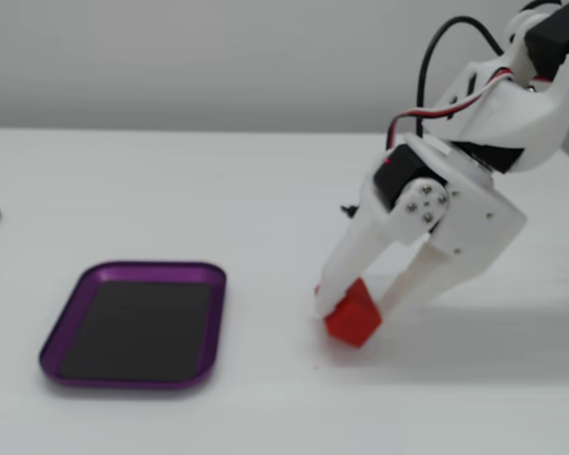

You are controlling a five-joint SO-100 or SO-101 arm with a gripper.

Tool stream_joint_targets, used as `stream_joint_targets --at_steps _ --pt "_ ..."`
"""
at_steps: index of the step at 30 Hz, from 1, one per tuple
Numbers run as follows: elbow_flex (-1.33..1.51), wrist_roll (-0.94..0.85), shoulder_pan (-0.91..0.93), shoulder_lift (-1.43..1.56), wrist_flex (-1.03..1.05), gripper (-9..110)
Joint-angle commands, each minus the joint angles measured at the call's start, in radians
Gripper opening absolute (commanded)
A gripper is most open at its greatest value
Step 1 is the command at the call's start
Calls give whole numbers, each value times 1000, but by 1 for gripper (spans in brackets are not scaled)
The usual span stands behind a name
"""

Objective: Remove the cube from the box.

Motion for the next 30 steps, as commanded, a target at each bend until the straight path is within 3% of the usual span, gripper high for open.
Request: stream_joint_targets --at_steps 1,22,30 --pt "2 -6 -2 32 -21 4" --pt "-11 -6 5 43 -5 15" --pt "-155 -6 161 130 84 15"
